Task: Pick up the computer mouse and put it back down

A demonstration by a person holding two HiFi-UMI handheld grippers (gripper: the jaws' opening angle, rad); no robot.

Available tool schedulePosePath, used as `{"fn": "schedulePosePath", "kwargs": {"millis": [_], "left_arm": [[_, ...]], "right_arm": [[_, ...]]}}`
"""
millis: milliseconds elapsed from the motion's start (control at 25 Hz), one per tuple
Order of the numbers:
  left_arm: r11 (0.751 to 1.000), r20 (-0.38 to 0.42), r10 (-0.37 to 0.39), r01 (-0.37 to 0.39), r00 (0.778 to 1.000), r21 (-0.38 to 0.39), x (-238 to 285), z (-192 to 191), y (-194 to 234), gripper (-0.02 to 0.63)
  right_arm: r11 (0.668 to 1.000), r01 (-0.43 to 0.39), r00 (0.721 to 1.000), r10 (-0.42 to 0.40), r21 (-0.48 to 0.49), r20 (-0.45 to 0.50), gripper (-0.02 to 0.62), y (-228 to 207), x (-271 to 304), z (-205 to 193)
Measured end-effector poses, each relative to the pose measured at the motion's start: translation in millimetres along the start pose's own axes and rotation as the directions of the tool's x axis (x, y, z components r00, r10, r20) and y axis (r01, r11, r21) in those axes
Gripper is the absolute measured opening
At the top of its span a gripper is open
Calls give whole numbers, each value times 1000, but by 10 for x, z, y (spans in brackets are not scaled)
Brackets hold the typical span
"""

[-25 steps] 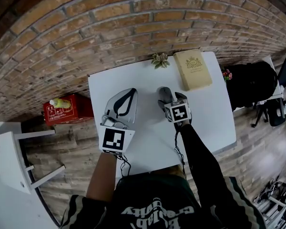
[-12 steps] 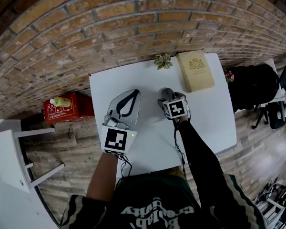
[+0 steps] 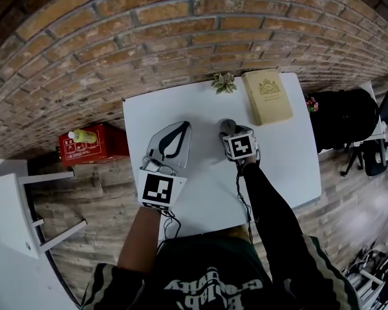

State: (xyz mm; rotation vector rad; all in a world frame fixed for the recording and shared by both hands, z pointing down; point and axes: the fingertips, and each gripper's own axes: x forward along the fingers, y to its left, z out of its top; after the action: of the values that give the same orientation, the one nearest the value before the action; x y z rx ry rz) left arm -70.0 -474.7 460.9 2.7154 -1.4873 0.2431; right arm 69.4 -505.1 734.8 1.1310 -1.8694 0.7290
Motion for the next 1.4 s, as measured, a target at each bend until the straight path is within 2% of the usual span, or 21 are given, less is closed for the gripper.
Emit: {"fn": "schedulePosePath", "kwargs": {"millis": [440, 760, 960, 1400], "left_arm": [[1000, -8, 4, -3, 1000, 8, -66, 18, 34, 6], [1000, -2, 2, -2, 1000, 14, -141, 88, 32, 6], [999, 14, -22, 22, 1000, 25, -195, 178, -44, 6], [997, 32, -45, 43, 998, 65, -410, 428, -351, 6]], "right_arm": [[1000, 4, 998, -5, 29, 63, 302, 37, -109, -30], [999, 35, 982, -41, 34, 182, 302, 11, -447, 156], [997, 58, 959, -70, 52, 276, 302, 25, -763, 261], [995, 63, 881, -90, 73, 465, 304, 162, -1686, 391]]}}
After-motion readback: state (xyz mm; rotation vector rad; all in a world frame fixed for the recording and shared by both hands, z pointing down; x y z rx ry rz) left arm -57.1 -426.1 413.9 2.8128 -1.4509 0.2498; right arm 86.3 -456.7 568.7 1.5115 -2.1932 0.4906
